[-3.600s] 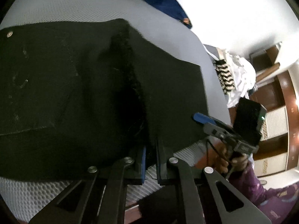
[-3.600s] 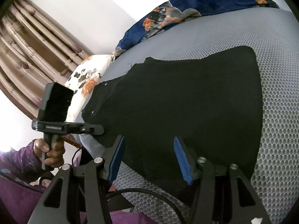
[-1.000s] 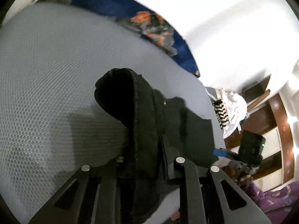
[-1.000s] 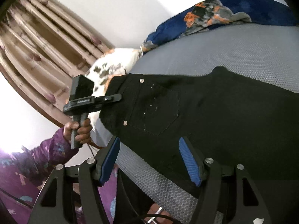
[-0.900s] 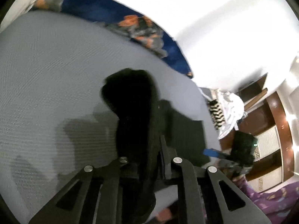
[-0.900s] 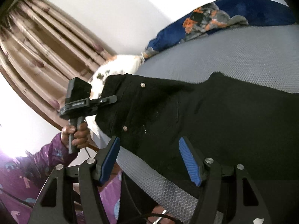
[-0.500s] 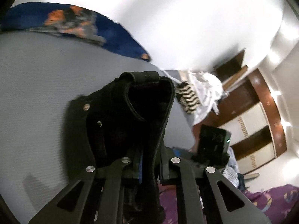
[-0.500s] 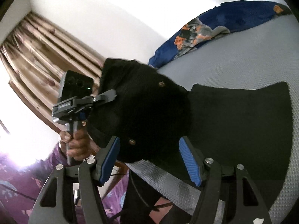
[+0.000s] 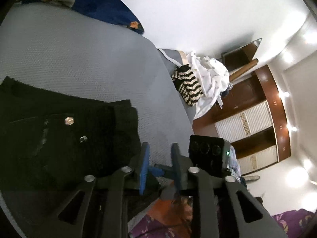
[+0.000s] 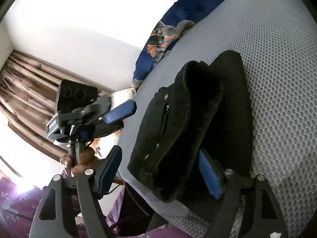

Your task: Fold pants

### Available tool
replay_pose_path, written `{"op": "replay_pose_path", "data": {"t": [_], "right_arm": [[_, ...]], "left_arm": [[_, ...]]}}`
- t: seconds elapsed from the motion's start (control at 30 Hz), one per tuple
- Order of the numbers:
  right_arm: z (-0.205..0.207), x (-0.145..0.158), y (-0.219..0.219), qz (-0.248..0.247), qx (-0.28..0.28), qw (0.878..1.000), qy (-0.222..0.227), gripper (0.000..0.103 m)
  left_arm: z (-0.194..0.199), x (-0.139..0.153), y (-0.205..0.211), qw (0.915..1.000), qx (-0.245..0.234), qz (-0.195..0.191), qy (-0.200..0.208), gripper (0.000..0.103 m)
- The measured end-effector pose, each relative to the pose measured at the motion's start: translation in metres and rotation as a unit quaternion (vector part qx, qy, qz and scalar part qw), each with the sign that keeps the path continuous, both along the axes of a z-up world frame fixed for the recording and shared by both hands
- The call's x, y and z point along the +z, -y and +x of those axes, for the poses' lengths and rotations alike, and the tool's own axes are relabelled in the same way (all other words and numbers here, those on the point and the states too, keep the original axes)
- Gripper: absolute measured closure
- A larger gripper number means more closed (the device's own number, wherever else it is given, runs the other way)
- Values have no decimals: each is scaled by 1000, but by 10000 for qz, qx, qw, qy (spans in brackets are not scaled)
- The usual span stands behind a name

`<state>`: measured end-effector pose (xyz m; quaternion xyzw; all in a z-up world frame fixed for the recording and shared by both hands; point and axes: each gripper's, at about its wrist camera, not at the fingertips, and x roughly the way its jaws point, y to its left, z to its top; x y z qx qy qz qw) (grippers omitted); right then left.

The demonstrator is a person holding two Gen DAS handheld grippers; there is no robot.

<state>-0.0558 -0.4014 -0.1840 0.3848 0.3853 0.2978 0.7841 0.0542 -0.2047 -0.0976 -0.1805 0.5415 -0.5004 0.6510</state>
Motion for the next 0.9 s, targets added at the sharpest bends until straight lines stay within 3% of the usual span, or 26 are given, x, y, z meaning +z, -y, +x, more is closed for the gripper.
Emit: {"op": "replay_pose_path", "data": {"t": [0.07,0.17,0.2,0.23,0.33,0.43,0.57,0.67,0.73,0.8,0.9], "right_arm": [[3,3,-4,-43,-6,10000,40,28],[8,5,-14,-332,81,9994,-64,32],[12,6,-18,-531,71,9985,-111,43],[15,8,-21,-744,99,9971,-99,76],[14,18,-22,-1155,55,9933,30,87],[11,28,-16,-1268,-57,9919,107,87],[1,23,6,-1149,-343,9927,139,88],[2,-5,15,-1069,-326,9934,-275,88],[1,-17,21,-746,-366,9957,-420,88],[2,-21,27,-460,-396,9967,-545,80],[-2,-13,33,-490,-467,9964,-505,77]], "left_arm": [[-2,5,-18,9996,207,156,144,48],[-1,9,-53,9978,555,283,243,42],[-1,8,-65,9968,694,345,219,41],[-1,6,-74,9957,806,410,192,40],[-1,0,-94,9915,1097,676,187,39],[-11,-5,-107,9824,1237,1275,576,37],[-22,-27,-113,9821,1061,1479,479,35],[-31,-43,-106,9805,843,1708,485,34],[-37,-49,-99,9760,748,1929,679,34],[-43,-49,-96,9722,675,2058,891,34],[-47,-45,-96,9650,658,2253,1174,34]]}}
